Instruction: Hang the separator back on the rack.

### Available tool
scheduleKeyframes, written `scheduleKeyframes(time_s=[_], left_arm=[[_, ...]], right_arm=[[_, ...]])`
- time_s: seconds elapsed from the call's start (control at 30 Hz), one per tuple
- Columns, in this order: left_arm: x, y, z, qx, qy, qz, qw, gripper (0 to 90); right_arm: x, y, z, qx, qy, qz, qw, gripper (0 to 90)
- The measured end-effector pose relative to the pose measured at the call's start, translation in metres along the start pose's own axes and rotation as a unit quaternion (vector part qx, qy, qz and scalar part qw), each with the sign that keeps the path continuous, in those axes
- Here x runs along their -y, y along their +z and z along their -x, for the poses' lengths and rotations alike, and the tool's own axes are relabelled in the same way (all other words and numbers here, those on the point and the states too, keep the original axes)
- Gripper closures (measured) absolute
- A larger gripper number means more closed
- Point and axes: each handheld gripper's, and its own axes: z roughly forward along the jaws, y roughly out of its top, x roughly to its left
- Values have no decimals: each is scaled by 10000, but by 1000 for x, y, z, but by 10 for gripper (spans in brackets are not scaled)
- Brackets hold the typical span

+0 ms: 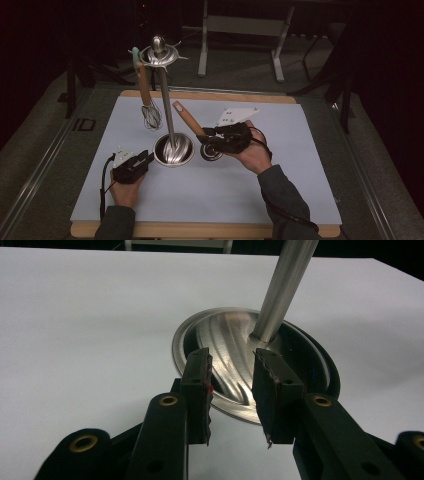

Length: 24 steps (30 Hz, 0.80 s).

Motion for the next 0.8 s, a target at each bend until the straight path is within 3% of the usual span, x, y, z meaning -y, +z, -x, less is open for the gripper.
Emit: scheduleKeyframes(time_s=[0.8], left_arm=[[0, 0, 0, 4, -6, -3, 10000, 688]], right_arm=[[-15, -14, 5, 95, -208, 291, 9993, 708]])
